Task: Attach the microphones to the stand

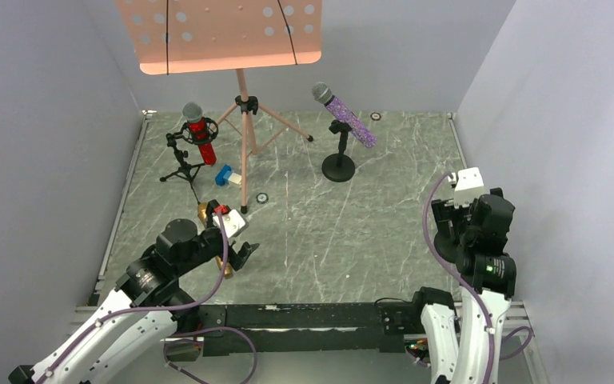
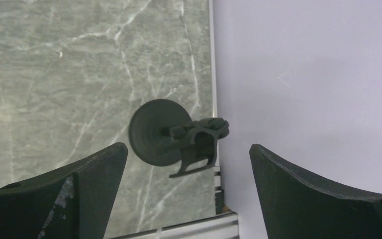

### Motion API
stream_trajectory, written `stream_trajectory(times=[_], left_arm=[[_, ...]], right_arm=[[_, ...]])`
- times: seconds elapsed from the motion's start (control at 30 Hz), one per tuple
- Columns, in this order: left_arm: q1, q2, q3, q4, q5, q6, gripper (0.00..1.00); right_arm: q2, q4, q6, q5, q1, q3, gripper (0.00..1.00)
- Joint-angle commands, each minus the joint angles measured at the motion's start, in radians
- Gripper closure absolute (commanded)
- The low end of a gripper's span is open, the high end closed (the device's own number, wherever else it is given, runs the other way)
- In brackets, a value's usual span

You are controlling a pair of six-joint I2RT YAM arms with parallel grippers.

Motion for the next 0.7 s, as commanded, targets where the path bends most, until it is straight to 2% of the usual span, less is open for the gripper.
stream_trajectory(times=[0.0, 0.33, 0.5, 0.67], left_arm=[[0.0, 0.019, 0.027, 0.028, -0.006, -0.007, 0.01], [0.001, 0.04, 0.025, 0.03, -0.007, -0.001, 0.01], [0.002, 0.058, 0.028, 0.026, -0.003, 0.005, 0.01], [0.001, 0.058, 0.027, 0.025, -0.001, 0.008, 0.01]], right_arm=[[-0.026, -0.026, -0.072, 0.071, -0.008, -0.015, 0.01], [0.005, 0.049, 0.023, 0.104, -0.048, -0.099, 0.02], [0.018, 0.053, -0.004, 0.055, -0.102, -0.121, 0.01], [0.015, 0.112, -0.087, -0.048, -0.221, -0.175, 0.01]])
